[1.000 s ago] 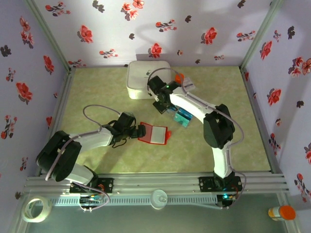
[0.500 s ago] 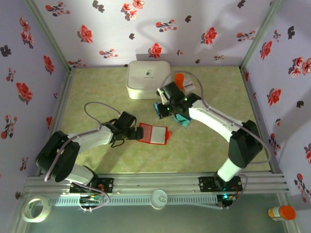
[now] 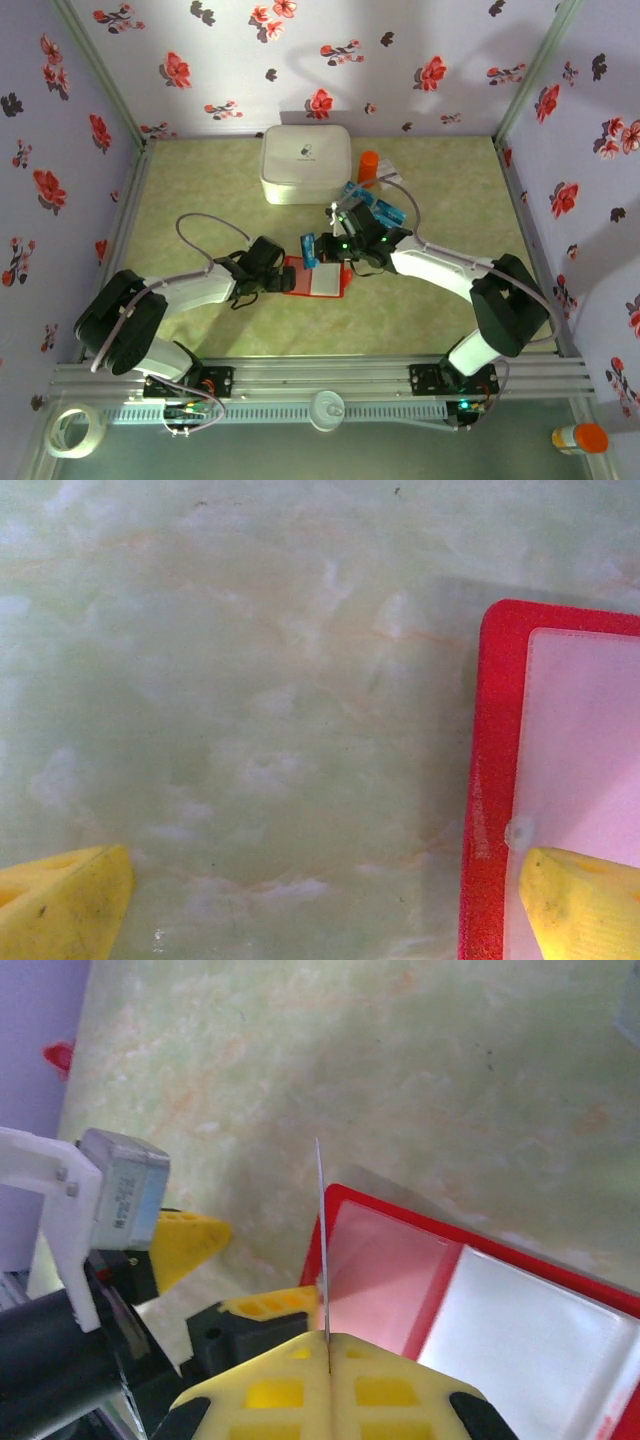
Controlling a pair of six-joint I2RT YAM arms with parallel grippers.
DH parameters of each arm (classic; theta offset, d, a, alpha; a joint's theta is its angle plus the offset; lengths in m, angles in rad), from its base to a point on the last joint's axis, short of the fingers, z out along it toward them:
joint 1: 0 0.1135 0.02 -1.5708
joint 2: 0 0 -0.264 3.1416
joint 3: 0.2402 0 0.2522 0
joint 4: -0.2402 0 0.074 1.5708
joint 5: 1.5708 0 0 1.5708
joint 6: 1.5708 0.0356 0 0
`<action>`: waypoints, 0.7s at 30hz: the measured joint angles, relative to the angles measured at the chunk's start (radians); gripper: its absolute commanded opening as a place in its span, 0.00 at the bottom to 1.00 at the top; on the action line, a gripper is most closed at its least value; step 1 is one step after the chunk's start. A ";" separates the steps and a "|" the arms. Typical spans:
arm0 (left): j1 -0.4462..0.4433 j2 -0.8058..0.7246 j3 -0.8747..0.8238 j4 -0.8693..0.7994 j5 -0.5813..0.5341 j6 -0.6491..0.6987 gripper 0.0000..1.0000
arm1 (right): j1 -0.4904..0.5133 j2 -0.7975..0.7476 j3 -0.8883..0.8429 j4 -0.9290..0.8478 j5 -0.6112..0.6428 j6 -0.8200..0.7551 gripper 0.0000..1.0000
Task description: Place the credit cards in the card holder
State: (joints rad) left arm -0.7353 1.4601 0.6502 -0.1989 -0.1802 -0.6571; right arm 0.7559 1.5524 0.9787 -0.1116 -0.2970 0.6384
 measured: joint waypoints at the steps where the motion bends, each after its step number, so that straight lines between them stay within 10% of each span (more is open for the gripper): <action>1: 0.000 0.000 0.000 0.000 -0.001 -0.002 1.00 | 0.002 0.002 0.000 0.010 -0.002 0.005 0.00; 21: -0.001 -0.067 0.080 -0.122 -0.004 0.002 1.00 | 0.011 0.135 -0.040 0.089 -0.006 0.047 0.00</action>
State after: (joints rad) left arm -0.7361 1.3933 0.7307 -0.3206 -0.1841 -0.6548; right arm 0.7670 1.6871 0.9386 -0.0223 -0.3035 0.6853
